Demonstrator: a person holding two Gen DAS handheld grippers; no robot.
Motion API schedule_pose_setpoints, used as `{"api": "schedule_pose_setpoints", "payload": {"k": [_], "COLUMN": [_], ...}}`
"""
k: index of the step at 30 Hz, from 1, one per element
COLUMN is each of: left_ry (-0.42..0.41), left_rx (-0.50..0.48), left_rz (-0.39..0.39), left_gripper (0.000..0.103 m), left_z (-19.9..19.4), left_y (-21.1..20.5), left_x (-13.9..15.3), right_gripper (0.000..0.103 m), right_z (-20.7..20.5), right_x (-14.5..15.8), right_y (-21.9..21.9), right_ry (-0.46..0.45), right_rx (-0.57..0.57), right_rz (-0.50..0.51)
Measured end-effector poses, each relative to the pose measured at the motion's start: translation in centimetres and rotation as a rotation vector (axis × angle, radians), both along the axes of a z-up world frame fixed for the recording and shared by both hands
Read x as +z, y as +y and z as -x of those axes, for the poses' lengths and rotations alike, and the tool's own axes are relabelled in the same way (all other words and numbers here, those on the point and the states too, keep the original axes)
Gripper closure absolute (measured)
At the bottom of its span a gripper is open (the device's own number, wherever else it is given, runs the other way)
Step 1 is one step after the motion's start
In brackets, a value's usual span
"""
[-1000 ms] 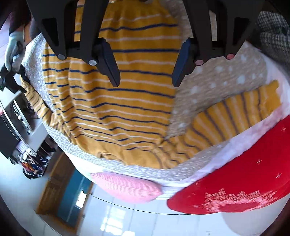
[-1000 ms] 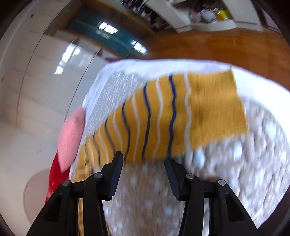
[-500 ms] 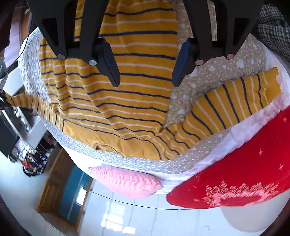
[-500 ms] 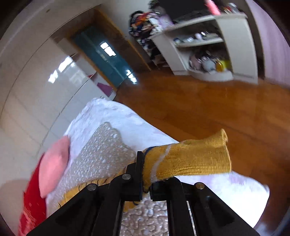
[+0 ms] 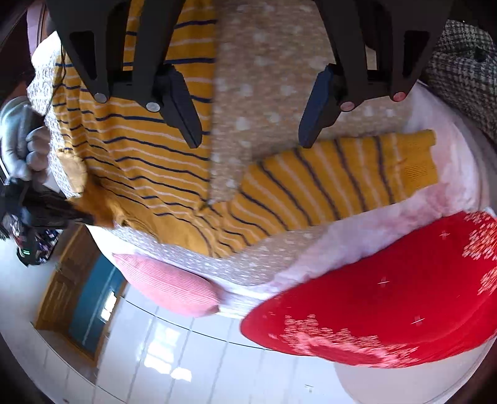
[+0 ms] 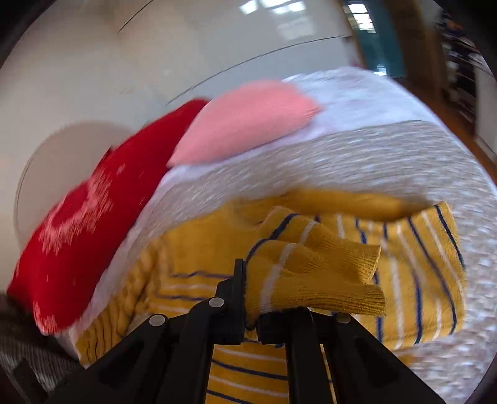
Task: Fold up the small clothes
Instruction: 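Grasp the sleeve cuff with the right tool and fold it across the body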
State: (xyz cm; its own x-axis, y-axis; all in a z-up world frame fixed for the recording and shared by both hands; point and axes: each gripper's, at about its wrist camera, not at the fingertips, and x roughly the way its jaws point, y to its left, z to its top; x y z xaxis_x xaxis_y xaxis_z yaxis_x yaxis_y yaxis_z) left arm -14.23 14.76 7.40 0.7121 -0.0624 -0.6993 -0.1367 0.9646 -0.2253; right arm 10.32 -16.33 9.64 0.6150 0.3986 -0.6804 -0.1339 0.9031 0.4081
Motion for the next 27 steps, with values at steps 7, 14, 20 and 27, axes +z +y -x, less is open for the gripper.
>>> {"api": "schedule_pose_setpoints", "payload": {"k": [7, 14, 20, 27], "left_ry": [0.017, 0.023, 0.019, 0.011], "left_rx": [0.095, 0.159, 0.165, 0.196], "left_rz": [0.076, 0.112, 0.118, 0.082], "left_gripper": [0.039, 0.039, 0.039, 0.036], "left_z": [1.1, 1.7, 1.9, 2.3], "left_y": [5.4, 8.3, 8.6, 9.4], "left_x": [-1.6, -2.3, -2.4, -1.8], "right_gripper": [0.097, 0.056, 0.052, 0.052], "right_z": [-3.9, -1.2, 1.9, 4.7], "right_x": [-6.2, -6.7, -7.6, -7.1], "right_y": [11.2, 14.6, 20.5, 21.4], "right_ry": [0.066, -0.015, -0.143, -0.182], "right_rx": [0.167, 0.258, 0.483, 0.564], "right_rz": [0.204, 0.428, 0.654, 0.652]}}
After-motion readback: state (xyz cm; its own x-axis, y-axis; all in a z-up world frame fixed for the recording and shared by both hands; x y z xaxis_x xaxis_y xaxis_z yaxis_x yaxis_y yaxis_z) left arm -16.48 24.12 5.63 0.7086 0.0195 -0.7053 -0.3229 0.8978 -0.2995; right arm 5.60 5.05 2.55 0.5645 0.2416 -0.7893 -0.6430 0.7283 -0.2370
